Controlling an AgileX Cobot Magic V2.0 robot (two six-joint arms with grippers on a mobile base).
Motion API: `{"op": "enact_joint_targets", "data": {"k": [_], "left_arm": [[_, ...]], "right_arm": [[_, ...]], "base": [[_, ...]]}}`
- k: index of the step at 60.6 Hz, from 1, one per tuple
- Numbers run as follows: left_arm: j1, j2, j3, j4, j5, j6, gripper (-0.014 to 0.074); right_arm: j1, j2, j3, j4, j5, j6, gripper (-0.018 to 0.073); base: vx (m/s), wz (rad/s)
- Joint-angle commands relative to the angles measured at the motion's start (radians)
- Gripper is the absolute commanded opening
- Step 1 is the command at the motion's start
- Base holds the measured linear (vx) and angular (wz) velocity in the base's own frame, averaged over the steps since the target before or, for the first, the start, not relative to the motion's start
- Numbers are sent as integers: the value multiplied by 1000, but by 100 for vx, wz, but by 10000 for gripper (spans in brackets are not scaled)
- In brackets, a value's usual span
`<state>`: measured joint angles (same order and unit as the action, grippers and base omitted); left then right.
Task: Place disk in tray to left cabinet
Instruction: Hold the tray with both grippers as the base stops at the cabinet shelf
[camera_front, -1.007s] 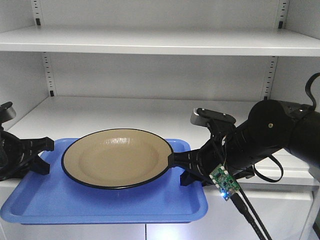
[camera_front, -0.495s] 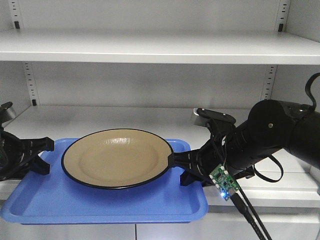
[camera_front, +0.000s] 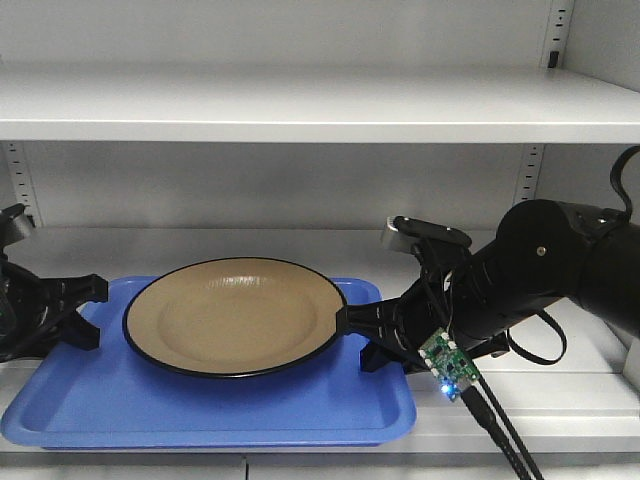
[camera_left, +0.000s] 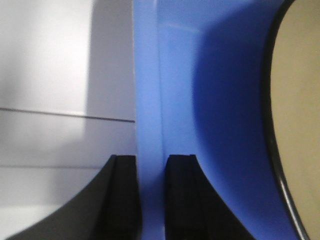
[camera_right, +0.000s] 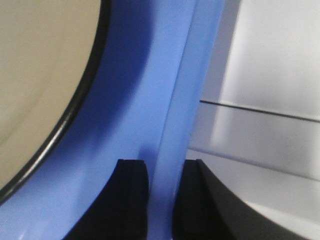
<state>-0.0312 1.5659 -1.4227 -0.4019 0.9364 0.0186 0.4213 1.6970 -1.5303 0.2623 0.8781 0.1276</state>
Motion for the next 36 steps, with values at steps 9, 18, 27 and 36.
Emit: {"op": "enact_joint_targets", "data": {"k": [9, 18, 27, 36], "left_arm": [[-22, -48, -43, -125, -54, -11, -1], [-22, -48, -43, -125, -54, -11, -1], [-22, -48, -43, -125, -54, -11, -1], [-22, -48, -43, -125, -54, -11, -1]], "right_arm": [[20, -56, -41, 87, -81, -32, -6], [20, -56, -41, 87, -81, -32, -6], [20, -56, -41, 88, -81, -32, -6], [20, -56, -41, 88, -81, -32, -6]], "base": [[5, -5], [2, -4], [0, -1], [0, 0]]}}
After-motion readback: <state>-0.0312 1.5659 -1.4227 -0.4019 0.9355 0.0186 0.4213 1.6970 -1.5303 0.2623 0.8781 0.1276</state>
